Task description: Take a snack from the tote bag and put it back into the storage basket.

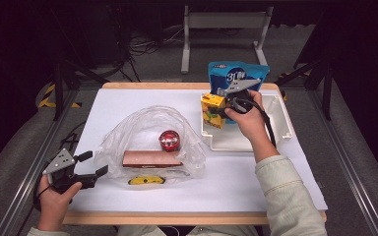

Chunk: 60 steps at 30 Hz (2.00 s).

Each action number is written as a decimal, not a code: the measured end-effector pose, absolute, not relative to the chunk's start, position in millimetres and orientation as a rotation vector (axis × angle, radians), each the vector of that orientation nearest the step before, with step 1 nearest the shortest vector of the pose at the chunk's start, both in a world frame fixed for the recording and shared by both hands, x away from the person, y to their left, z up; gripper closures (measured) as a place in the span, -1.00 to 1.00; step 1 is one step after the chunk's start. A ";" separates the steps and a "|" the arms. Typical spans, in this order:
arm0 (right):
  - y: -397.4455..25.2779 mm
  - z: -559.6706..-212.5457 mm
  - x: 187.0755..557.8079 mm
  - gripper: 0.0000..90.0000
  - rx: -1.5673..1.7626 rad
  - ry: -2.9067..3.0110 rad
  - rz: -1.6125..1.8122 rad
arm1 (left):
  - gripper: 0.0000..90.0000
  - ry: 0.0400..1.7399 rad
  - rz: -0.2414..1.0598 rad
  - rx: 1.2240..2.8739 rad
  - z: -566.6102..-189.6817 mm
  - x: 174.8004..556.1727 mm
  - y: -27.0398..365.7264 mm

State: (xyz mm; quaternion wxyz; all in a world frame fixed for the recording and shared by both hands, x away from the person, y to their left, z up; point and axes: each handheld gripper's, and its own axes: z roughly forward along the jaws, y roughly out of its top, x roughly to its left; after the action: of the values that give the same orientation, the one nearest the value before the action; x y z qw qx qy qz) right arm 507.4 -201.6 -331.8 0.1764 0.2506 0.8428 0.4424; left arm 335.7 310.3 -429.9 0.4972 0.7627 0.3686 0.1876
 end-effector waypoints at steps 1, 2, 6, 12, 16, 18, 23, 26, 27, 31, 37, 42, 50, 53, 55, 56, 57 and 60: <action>-201.5 -333.3 507.6 0.20 0.713 2.388 1.250 | -0.63 0.892 0.454 1.847 -429.9 335.7 310.3; -201.6 -335.2 508.1 0.20 0.713 2.390 1.245 | -0.63 0.892 0.454 1.847 -429.9 335.8 310.3; -201.7 -340.5 509.3 0.20 0.724 2.396 1.239 | -0.63 0.892 0.454 1.847 -429.9 335.7 310.3; -202.2 -348.9 511.5 0.20 0.734 2.390 1.229 | -0.63 0.893 0.452 1.846 -429.7 335.5 310.1; -202.3 -353.6 513.0 0.20 0.748 2.390 1.227 | -0.63 0.893 0.453 1.847 -429.7 335.5 310.2; -202.5 -356.1 513.9 0.20 0.750 2.388 1.225 | -0.63 0.894 0.453 1.846 -429.7 335.5 310.4; -202.1 -359.9 514.6 0.20 0.755 2.389 1.216 | -0.63 0.894 0.453 1.845 -429.6 335.4 310.4; -202.5 -363.4 515.0 0.20 0.762 2.389 1.213 | -0.63 0.893 0.455 1.845 -429.4 335.3 310.7; -202.7 -364.1 515.2 0.20 0.761 2.389 1.212 | -0.63 0.893 0.455 1.845 -429.4 335.3 310.7; -204.2 -367.5 515.7 0.20 0.772 2.385 1.213 | -0.63 0.894 0.454 1.848 -429.3 335.4 310.7; -206.0 -374.6 517.2 0.20 0.787 2.370 1.217 | -0.63 0.894 0.455 1.846 -429.4 335.4 310.6; -205.9 -377.9 517.6 0.20 0.791 2.368 1.217 | -0.63 0.893 0.455 1.847 -429.4 335.4 310.5; -205.2 -385.4 517.8 0.19 0.793 2.358 1.214 | -0.63 0.894 0.452 1.845 -429.4 335.2 310.5; -205.0 -386.5 517.3 0.19 0.779 2.358 1.202 | -0.63 0.894 0.452 1.845 -429.4 335.3 310.4; -205.4 -386.5 517.2 0.19 0.780 2.363 1.186 | -0.63 0.894 0.451 1.845 -429.4 335.4 310.2; -205.3 -387.1 517.1 0.19 0.773 2.366 1.154 | -0.63 0.894 0.451 1.845 -429.4 335.4 310.1; -205.2 -388.1 517.1 0.19 0.767 2.365 1.140 | -0.63 0.889 0.452 1.848 -429.2 335.6 310.0; -206.5 -391.5 518.2 0.19 0.774 2.365 1.129 | -0.63 0.890 0.452 1.853 -428.9 335.5 309.9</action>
State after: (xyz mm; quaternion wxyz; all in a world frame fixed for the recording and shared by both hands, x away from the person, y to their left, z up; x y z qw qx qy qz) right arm 518.2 -206.5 -391.5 0.2029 0.2774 0.8474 0.4047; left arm 335.5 309.9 -428.9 0.4955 0.7648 0.3671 0.1865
